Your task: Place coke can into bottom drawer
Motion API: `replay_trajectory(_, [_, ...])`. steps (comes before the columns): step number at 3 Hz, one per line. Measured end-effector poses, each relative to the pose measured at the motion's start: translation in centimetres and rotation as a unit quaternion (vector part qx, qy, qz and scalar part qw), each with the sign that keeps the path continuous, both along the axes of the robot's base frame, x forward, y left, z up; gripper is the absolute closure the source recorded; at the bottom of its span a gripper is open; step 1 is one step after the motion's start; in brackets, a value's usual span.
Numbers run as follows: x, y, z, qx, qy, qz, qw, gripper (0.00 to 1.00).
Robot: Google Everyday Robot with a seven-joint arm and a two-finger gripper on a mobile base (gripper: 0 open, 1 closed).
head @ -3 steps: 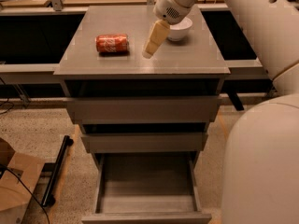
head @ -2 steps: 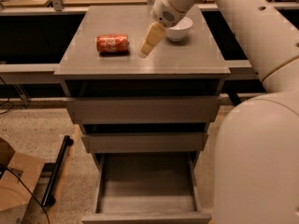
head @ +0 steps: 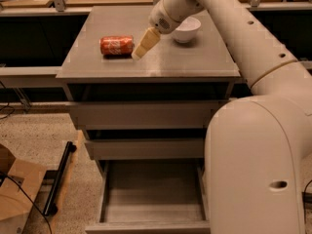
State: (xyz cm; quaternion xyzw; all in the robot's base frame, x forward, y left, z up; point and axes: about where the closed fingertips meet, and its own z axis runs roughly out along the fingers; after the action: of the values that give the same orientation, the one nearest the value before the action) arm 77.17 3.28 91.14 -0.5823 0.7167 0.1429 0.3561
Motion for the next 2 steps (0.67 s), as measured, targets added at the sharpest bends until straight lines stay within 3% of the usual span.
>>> replay_trajectory(2, [3.4,3.1,-2.6,0.066,-0.008,0.018,0.9976,0.0])
